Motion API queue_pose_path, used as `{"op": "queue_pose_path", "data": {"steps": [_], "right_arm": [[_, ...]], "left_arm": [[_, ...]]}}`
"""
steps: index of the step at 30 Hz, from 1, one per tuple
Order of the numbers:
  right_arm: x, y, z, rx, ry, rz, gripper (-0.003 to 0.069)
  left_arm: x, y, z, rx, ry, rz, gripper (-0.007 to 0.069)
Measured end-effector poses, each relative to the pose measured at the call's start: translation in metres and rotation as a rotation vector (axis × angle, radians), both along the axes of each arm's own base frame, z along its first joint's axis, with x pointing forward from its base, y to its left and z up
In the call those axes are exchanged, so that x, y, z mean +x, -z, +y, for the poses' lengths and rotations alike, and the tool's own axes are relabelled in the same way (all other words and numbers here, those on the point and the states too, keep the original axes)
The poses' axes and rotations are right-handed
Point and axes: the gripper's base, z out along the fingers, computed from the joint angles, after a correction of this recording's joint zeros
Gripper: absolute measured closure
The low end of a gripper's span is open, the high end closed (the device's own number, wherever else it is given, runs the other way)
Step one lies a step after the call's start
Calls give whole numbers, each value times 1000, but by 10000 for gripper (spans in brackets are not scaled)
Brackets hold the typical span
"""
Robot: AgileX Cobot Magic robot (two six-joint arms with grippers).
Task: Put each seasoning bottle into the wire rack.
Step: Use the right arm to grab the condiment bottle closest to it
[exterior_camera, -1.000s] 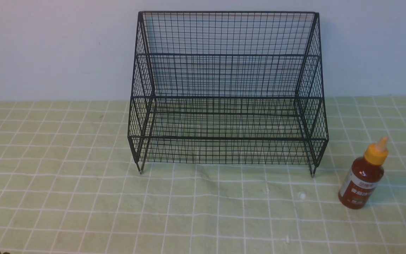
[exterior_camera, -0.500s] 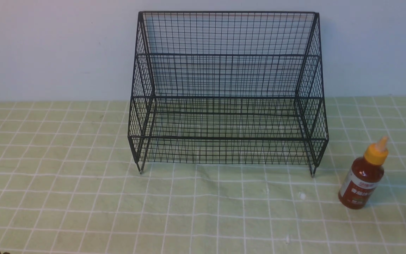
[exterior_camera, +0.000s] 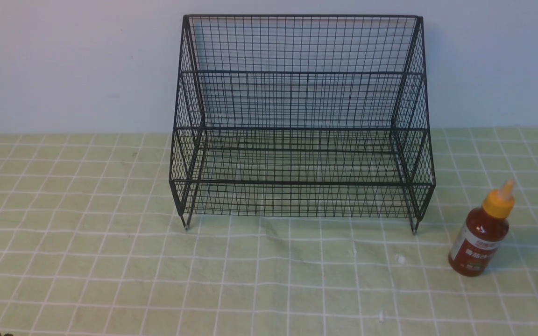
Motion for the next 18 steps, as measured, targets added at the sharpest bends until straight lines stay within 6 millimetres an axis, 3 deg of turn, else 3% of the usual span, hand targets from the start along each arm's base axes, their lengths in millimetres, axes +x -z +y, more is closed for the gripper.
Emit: {"op": "queue_pose_path", "data": {"steps": [3,8,14,18], "right_arm": [[7,-41,-2,-132,37,279,676],[36,-80,1,-364,-24,700,676],[98,-96,18,-504,-178,1073,656],[139,-87,25,-550,-224,1191,578]], "left_arm": [[0,0,0,0,0,0,607],[0,0,0,0,0,0,607],[0,0,0,0,0,0,607],[0,0,0,0,0,0,607]]}}
